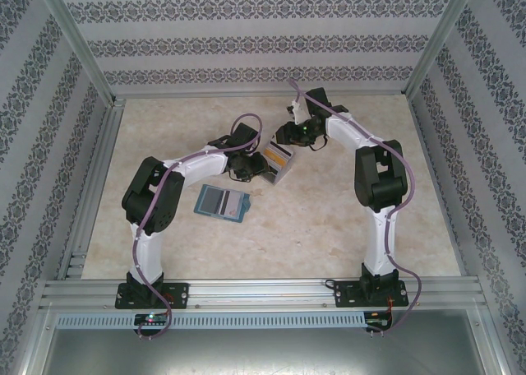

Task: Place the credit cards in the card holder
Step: Pick up the credit card from the storage box.

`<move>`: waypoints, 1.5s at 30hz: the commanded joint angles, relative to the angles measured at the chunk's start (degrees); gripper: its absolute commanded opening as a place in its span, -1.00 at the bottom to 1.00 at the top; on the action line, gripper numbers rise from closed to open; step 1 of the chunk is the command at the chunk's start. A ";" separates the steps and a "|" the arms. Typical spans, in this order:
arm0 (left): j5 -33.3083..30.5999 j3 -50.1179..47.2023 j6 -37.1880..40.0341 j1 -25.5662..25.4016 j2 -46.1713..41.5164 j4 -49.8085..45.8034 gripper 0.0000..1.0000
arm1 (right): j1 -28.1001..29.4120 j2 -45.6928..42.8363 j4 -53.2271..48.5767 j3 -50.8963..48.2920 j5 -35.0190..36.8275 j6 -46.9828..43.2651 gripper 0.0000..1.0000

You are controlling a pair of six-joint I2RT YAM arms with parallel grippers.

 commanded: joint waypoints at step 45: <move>0.39 2.11 -0.55 0.07 3.83 1.74 -0.41 | 2.07 -3.41 -3.33 -0.04 1.36 -2.48 -0.34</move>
